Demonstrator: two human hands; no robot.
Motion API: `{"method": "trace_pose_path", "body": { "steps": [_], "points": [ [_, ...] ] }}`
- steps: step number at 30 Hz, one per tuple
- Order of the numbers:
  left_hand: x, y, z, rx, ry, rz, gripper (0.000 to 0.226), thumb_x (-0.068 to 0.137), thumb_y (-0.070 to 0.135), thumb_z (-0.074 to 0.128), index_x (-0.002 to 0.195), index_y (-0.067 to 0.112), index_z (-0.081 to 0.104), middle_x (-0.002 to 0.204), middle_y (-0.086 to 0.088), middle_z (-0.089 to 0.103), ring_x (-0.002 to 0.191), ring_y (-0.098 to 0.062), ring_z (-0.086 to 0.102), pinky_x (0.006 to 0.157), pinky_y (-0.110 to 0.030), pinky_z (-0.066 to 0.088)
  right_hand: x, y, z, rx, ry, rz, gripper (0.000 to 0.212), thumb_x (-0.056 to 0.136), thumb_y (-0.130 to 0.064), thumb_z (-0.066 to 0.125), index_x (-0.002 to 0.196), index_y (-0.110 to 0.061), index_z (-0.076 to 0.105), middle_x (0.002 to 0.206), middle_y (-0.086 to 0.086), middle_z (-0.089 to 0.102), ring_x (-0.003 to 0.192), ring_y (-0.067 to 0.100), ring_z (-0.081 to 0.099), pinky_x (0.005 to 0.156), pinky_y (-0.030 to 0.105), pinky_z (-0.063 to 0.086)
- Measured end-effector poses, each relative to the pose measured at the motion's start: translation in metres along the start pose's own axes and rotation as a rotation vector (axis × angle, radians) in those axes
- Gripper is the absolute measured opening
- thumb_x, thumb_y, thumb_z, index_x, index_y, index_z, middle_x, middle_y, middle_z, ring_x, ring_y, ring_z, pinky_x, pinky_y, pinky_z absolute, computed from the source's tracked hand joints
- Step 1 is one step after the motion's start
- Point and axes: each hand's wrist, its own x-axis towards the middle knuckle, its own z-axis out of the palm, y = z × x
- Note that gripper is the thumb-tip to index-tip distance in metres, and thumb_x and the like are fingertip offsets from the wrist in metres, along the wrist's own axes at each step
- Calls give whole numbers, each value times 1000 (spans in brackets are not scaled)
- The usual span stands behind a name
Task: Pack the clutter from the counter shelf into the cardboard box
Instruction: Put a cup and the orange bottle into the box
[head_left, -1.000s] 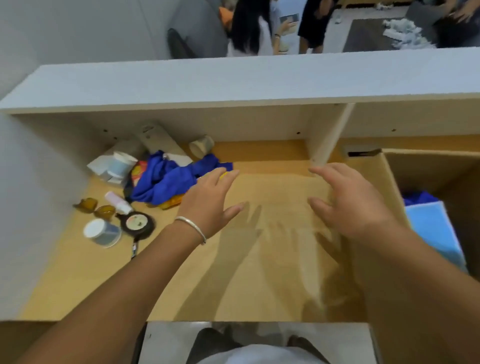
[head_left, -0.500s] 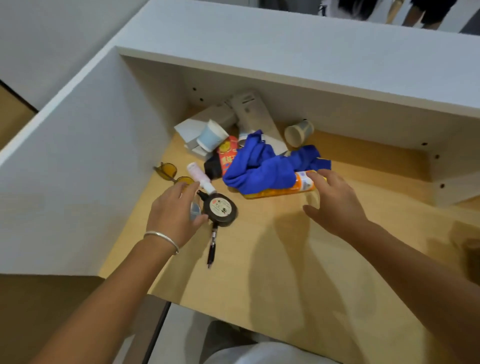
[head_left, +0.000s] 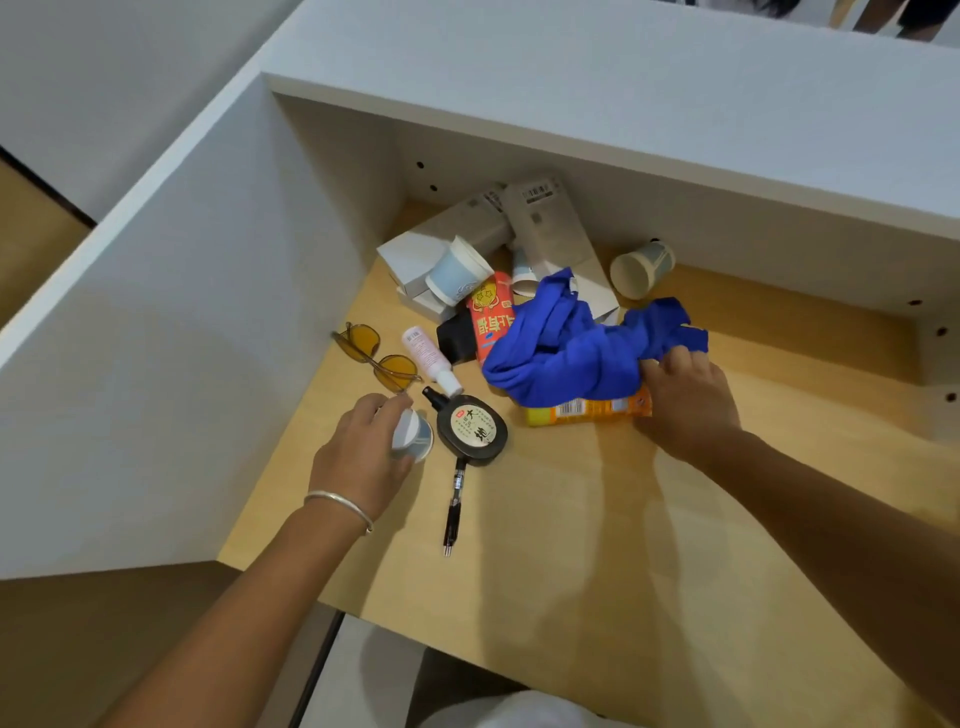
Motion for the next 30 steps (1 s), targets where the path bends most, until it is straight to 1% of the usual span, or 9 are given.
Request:
{"method": "trace_pose_path", "body": {
  "steps": [3,6,9,15,18,20,23,27,30],
  "points": [
    [0,7,0,-20,1,-13,56,76,24,74,125,28,47,124,3,51,105,-22,52,67,-35,51,-6,0,4,104,-98,-28,46,77,-35,67,116,-19,49,107,5,54,95,22,50,81,31,41],
    [-5,14,-1,-11,10,-9,57,76,24,74,127,27,48,124,2,52,106,-22,53,67,-35,49,-18,-1,4,211,-194,-15,48,76,-35,68,117,-22,47,109,2,58,95,22,54,76,31,43],
    [-10,27,-7,7,51,25,57,75,24,75,125,25,49,121,1,55,105,-24,54,63,-34,47,-38,4,6,263,-214,-3,51,79,-37,68,124,-23,49,114,3,58,102,22,52,82,34,45],
    [-22,78,-28,-5,175,162,49,76,28,74,120,24,53,112,0,57,99,-25,55,58,-35,48,-93,37,3,283,-157,26,54,82,-33,67,130,-20,48,121,4,56,106,24,51,91,34,41],
    [-28,120,-36,-32,213,254,47,76,27,73,118,26,52,110,2,56,99,-23,54,59,-35,48,-125,65,-9,290,-89,27,53,78,-29,72,126,-17,53,115,7,59,101,29,53,88,37,41],
    [-32,154,-40,-62,222,306,47,78,28,72,120,24,52,114,2,55,102,-22,53,65,-38,50,-144,86,-22,284,-34,21,50,74,-25,73,120,-13,57,109,11,60,96,34,54,84,39,42],
    [-38,208,-44,-99,232,403,52,79,25,72,126,17,52,120,-4,56,111,-24,52,86,-42,47,-170,118,-52,190,8,66,48,77,-30,69,121,-17,54,112,8,59,98,31,53,85,39,40],
    [-49,285,-51,-160,265,537,49,79,26,70,125,17,53,119,-3,56,111,-24,52,82,-45,49,-217,165,-93,145,107,149,49,77,-32,71,120,-19,51,113,6,55,101,29,49,86,38,38],
    [-61,346,-56,-181,294,670,51,80,29,70,126,20,50,122,-2,54,112,-21,50,86,-41,49,-266,200,-118,155,194,276,52,73,-28,75,120,-17,54,112,8,57,101,30,50,84,39,38]
  ]
}}
